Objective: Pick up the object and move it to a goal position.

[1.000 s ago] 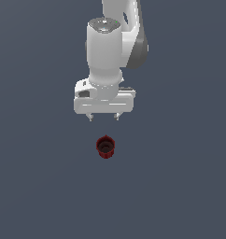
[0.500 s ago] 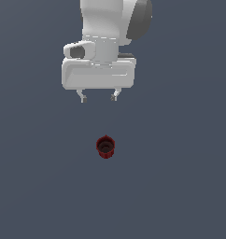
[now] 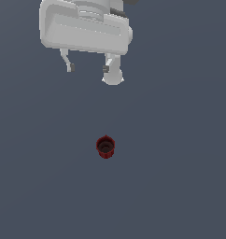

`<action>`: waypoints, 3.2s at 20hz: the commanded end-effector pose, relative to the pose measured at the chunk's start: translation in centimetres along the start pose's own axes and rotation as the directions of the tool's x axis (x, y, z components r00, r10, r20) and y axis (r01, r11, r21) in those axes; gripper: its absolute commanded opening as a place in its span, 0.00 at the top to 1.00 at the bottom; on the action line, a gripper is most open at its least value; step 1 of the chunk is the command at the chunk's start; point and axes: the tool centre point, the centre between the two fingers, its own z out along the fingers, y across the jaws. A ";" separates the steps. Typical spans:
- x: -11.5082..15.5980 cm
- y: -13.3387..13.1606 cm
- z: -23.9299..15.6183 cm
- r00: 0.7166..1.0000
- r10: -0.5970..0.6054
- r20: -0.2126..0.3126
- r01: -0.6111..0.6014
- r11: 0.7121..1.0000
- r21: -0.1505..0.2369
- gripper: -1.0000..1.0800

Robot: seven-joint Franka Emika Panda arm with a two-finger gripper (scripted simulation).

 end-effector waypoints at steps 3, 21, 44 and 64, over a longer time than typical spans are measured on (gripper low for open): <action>0.0 1.5 -3.1 0.995 -0.072 -0.065 0.071 0.997 -0.006 0.00; -2.8 7.0 -5.3 0.914 -0.295 -0.280 0.316 0.948 0.034 0.00; -7.8 1.7 15.8 0.731 -0.491 -0.473 0.643 0.727 0.239 0.00; -12.5 -10.2 29.8 0.606 -0.563 -0.562 0.792 0.489 0.365 0.00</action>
